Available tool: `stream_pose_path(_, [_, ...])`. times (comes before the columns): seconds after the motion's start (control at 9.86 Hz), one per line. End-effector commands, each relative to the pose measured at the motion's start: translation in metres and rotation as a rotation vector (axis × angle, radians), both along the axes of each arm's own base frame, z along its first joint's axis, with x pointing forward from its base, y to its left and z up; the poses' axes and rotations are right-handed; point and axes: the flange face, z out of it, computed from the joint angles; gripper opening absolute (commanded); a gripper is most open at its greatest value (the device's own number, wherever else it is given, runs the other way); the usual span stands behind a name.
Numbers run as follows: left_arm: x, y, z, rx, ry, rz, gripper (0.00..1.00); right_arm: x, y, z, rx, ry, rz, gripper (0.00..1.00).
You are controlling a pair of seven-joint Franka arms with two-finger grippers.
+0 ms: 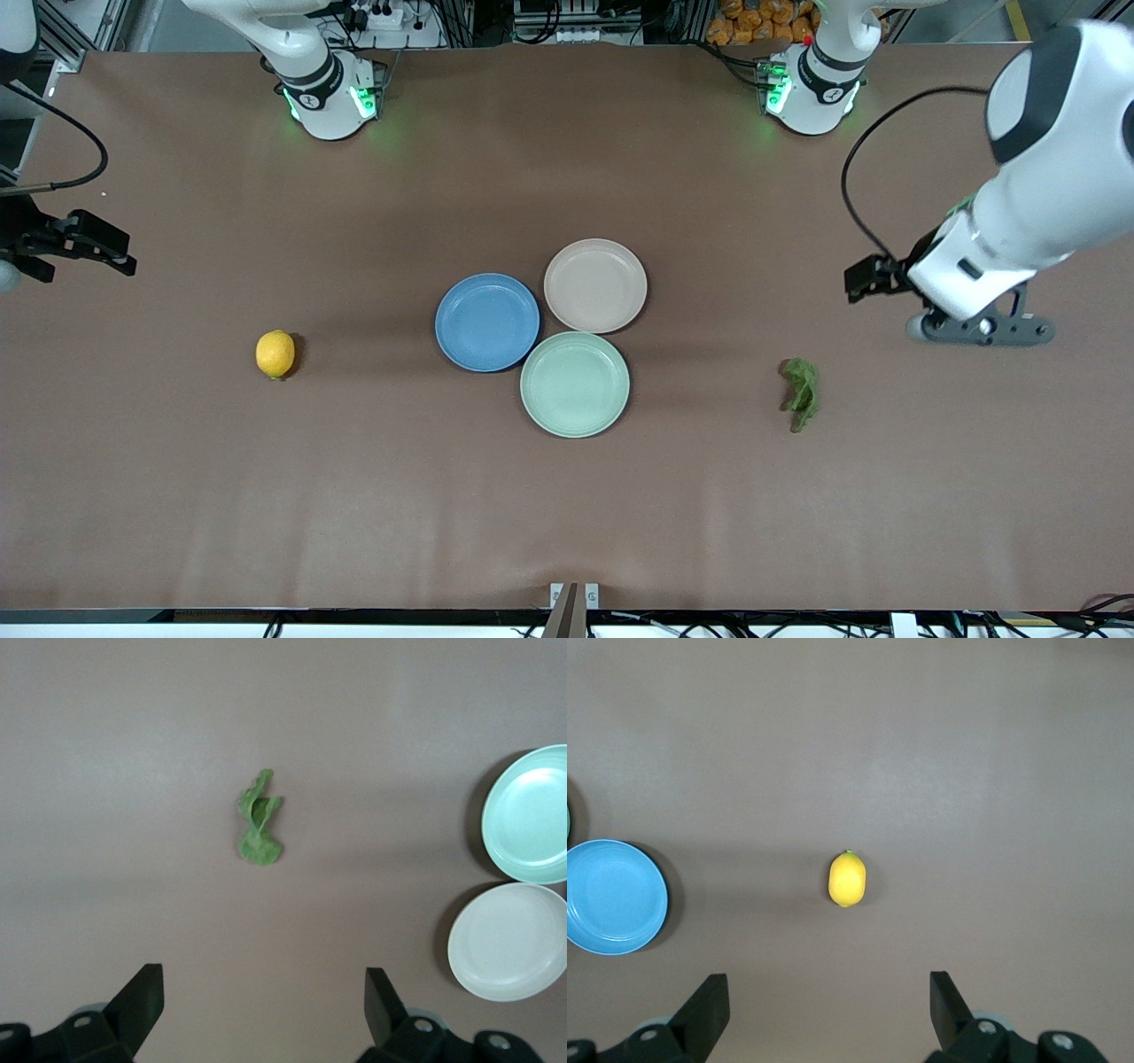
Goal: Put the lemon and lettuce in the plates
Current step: 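Move the left gripper down over the green lettuce leaf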
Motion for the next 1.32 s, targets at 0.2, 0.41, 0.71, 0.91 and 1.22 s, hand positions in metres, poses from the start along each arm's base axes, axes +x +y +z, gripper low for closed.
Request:
stream_pose_path(0.2, [0.032, -0.010, -0.057, -0.034, 0.018, -0.089, 1.00, -0.001, 0.000, 0.001, -0.002, 0.004, -0.017, 1.00])
stream_pose_path(0.41, [0.043, -0.004, -0.089, -0.034, 0.036, -0.085, 1.00, -0.003, -0.001, -0.001, -0.001, 0.022, -0.019, 1.00])
stream_pose_path(0.71, [0.060, 0.013, -0.127, -0.028, 0.028, -0.062, 1.00, -0.006, -0.012, -0.005, 0.002, 0.044, -0.025, 1.00])
stream_pose_path(0.91, [0.068, 0.019, -0.150, -0.030, 0.022, -0.050, 1.00, -0.006, -0.012, -0.009, 0.002, 0.055, -0.025, 1.00])
stream_pose_path(1.22, [0.076, 0.015, -0.194, 0.013, 0.012, -0.080, 1.00, 0.001, -0.006, -0.046, 0.002, 0.076, -0.013, 1.00])
